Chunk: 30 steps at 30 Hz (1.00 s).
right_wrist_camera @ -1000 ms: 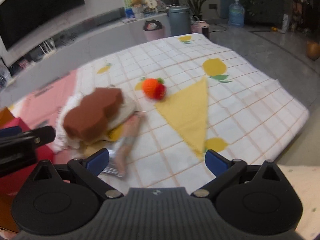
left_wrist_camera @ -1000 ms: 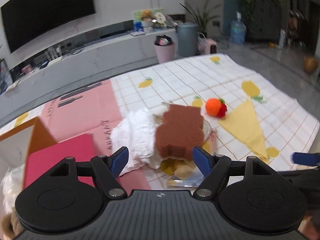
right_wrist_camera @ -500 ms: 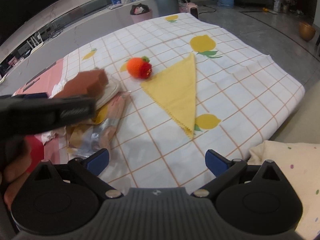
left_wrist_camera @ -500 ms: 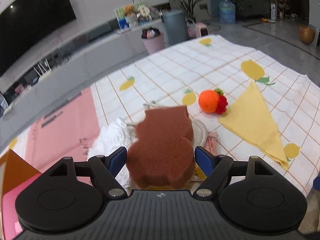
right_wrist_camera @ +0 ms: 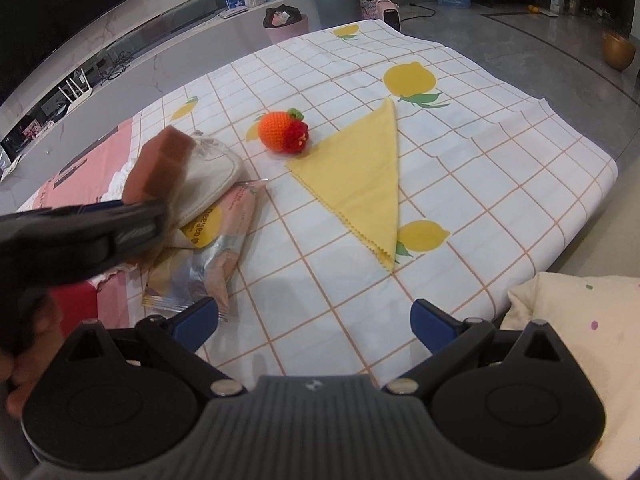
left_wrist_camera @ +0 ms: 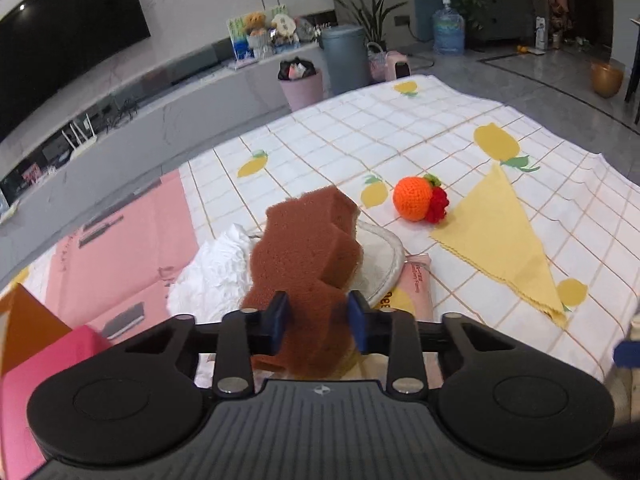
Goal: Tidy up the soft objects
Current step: 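Grasp the brown sponge bear with the left tool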
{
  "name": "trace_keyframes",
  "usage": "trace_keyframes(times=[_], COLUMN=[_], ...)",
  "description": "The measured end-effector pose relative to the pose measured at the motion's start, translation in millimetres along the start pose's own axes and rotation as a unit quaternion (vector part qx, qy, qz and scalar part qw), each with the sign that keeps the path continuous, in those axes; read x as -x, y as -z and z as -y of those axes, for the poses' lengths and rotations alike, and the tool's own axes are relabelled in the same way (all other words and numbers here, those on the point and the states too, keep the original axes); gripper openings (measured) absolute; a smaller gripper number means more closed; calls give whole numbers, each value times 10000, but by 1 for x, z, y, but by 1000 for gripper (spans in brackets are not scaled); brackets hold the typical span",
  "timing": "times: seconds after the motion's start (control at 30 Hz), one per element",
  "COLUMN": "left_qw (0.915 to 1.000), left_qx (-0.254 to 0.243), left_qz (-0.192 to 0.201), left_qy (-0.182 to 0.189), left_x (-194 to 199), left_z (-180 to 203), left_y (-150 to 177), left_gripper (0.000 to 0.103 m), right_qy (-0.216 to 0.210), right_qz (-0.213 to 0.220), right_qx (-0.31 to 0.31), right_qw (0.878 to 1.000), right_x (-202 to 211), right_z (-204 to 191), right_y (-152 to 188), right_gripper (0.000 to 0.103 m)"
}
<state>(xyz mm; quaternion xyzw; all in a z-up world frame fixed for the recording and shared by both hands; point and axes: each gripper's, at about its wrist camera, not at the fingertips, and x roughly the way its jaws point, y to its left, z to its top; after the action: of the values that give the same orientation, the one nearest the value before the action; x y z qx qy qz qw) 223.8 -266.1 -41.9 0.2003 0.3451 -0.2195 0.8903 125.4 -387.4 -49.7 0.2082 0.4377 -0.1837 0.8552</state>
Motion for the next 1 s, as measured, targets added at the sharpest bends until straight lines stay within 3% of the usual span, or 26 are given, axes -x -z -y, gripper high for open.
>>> trace_keyframes(times=[0.07,0.27,0.3,0.33,0.37,0.43,0.6,0.73,0.83,1.0], left_qw=[9999,9988,9990,9994,9996,9998,9973,9977,9958,9954], left_qx=[82,143,66,-11,-58,10,-15,175,397,361], left_qz=[73,173,156,122,111,164,185,-102,-214,-493], left_qy=[114,445,403,335,244,83,710,641,795,732], left_x=[15,50,50,49,47,43,22,-5,-18,-39], left_z=[-6,-16,-14,-13,-12,-16,-26,-28,-33,-31], left_y=[4,26,29,30,30,24,0,-20,-30,-43], left_gripper=[22,24,35,59,73,86,90,90,90,90], right_qy=[-13,-50,-51,-55,-61,-57,-87,-121,-300,-287], right_qz=[-9,4,14,20,24,43,33,147,392,-65], right_qx=[-28,-71,-70,-66,-64,-80,-257,-644,-1114,23], right_qw=[10000,10000,10000,10000,10000,9999,9996,9977,9925,9996], right_x=[0,2,3,4,5,6,5,6,13,-19], right_z=[1,2,1,1,1,2,9,19,30,4], right_y=[0,1,1,1,1,2,0,-10,-38,-107], right_gripper=[100,100,100,100,100,100,100,100,100,100])
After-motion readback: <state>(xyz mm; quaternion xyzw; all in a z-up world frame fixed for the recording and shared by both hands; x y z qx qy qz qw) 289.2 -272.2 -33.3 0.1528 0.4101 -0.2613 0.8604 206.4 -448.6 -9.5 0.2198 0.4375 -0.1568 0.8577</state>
